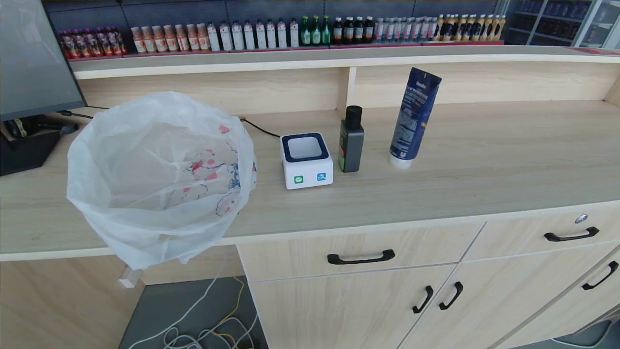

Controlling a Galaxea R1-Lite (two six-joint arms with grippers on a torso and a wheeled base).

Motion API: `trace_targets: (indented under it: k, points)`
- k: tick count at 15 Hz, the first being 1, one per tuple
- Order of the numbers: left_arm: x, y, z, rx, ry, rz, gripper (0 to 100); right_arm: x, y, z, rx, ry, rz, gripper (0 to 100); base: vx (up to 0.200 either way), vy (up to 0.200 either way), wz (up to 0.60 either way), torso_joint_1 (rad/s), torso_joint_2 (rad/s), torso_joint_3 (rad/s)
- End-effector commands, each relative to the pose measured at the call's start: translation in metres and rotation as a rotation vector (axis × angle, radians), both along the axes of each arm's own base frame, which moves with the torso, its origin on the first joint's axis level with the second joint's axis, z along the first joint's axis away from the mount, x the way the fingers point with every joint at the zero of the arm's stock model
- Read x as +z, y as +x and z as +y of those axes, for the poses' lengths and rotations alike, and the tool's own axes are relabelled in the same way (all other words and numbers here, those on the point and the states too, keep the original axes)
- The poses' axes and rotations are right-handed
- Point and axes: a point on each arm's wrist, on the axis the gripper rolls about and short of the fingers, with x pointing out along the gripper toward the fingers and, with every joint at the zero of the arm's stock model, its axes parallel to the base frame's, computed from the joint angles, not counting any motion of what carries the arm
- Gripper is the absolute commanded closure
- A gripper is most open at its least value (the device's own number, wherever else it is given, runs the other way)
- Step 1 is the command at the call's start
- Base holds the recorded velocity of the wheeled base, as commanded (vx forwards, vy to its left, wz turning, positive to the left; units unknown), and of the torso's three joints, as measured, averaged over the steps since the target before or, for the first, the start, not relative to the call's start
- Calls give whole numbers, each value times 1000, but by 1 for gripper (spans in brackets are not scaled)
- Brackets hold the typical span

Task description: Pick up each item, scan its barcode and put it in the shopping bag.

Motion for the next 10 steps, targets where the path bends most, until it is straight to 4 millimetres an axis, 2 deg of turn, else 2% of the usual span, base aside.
trace_targets:
  k: [1,5,7,10]
  points:
    - [0,0,0,0,0,0,0,14,30,1,34,-2,66,0,0,0,0,0,0,0]
    - [0,0,0,0,0,0,0,29,67,4,134,-18,87,0,0,0,0,0,0,0]
    - [0,0,0,0,0,0,0,33,82,9,190,-86,82,0,0,0,0,0,0,0]
    - [0,0,0,0,0,0,0,31,92,16,269,-133,106,0,0,0,0,0,0,0]
